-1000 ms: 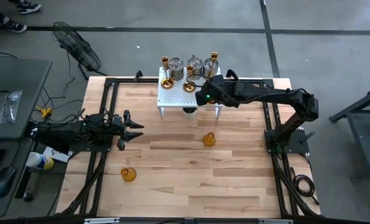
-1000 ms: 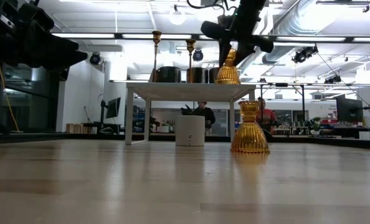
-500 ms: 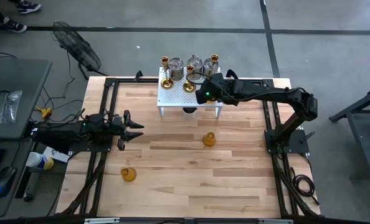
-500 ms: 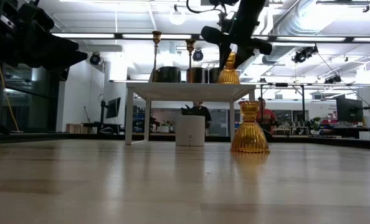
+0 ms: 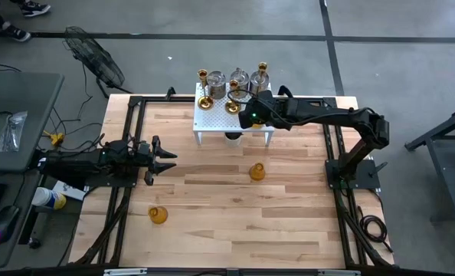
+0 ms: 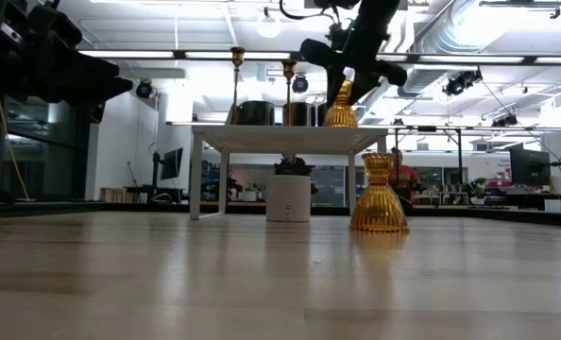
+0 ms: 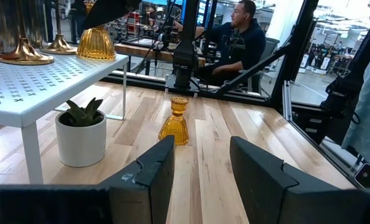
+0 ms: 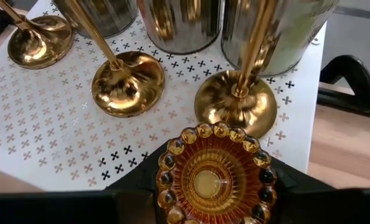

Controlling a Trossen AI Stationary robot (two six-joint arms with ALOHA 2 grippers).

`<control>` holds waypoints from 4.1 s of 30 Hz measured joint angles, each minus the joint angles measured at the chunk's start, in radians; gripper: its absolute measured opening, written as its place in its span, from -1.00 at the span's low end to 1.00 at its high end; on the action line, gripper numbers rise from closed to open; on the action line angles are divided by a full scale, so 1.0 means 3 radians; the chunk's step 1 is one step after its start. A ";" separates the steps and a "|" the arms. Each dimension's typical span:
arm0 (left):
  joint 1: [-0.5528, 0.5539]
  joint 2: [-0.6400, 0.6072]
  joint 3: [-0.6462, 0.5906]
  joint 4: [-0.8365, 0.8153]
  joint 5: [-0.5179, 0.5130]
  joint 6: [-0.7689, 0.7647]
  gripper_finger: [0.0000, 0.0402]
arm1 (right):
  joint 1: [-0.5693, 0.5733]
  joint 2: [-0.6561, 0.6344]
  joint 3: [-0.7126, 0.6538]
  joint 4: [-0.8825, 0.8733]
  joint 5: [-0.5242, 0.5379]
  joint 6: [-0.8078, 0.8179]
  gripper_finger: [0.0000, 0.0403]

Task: Pick & Place candle stick holders
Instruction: Put the bottom right gold candle holder on the shelf, then put the middle right gold candle holder on the shelf

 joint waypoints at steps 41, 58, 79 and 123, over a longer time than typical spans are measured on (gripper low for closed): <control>0.0001 0.0000 0.0001 -0.0001 0.0001 0.0000 -0.24 | 0.0014 0.0156 0.0000 0.0535 -0.0020 -0.0221 -0.32; 0.0001 0.0000 0.0001 0.0000 0.0000 0.0000 -0.24 | -0.0008 0.0160 -0.0006 0.0575 -0.0029 -0.0435 -0.32; 0.0001 -0.0001 0.0000 -0.0001 0.0000 0.0000 -0.24 | -0.0008 0.0173 -0.0013 0.0559 0.0012 -0.0435 0.15; 0.0000 -0.0001 0.0001 -0.0001 0.0000 0.0001 -0.24 | -0.0026 -0.0044 -0.0006 0.0778 0.0096 -0.0499 0.19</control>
